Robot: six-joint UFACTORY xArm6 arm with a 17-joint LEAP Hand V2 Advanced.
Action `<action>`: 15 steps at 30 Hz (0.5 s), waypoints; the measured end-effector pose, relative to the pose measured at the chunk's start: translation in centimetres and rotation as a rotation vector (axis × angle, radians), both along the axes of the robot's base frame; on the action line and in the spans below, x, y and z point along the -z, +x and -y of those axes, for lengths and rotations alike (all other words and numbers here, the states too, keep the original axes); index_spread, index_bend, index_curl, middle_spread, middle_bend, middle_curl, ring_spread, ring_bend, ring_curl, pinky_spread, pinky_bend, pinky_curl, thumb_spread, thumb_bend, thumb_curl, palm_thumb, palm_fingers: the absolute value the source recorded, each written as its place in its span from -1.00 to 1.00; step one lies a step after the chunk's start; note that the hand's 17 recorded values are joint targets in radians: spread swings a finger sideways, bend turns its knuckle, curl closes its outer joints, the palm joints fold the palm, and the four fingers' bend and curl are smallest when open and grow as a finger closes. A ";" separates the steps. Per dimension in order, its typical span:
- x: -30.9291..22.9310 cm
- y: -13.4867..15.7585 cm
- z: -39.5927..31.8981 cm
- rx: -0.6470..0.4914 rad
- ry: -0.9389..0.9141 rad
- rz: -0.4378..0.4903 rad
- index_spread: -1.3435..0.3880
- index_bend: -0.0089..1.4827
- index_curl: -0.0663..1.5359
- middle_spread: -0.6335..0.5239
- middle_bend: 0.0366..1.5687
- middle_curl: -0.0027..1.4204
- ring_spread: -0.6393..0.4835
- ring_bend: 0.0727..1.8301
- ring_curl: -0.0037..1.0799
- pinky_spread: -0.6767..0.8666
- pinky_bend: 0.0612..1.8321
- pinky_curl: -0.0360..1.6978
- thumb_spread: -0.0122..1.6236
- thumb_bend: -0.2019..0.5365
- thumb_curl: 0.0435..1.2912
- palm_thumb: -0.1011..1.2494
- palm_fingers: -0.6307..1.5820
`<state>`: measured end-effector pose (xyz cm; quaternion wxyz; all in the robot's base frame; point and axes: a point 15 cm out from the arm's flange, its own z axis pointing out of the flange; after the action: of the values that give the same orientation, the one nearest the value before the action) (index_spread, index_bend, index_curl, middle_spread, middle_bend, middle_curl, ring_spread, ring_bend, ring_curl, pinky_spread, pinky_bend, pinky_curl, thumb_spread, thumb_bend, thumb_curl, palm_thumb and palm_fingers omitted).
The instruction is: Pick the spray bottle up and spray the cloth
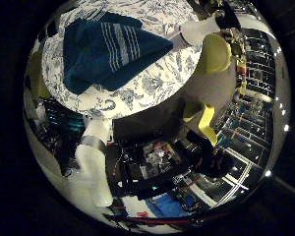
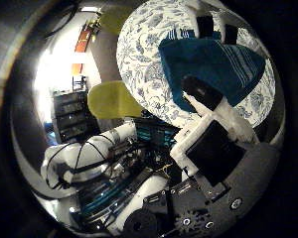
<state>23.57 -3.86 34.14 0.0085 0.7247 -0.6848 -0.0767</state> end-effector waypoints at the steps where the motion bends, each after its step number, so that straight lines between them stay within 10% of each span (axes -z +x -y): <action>1: -0.1 0.0 0.7 0.019 0.003 0.006 0.12 -0.59 -0.28 -0.20 -0.26 -0.31 0.00 -0.29 -0.41 0.10 -0.50 -0.82 0.41 -0.50 -0.53 0.44 0.03; 15: -3.2 2.0 9.2 0.288 0.257 0.371 0.09 -0.66 -0.28 -0.35 -0.17 -0.27 -0.17 -0.16 -0.41 -0.02 -0.43 -0.95 0.41 -0.50 -0.50 0.36 0.24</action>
<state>25.61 -13.03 37.31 -0.2204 0.6167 -0.7551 -0.0293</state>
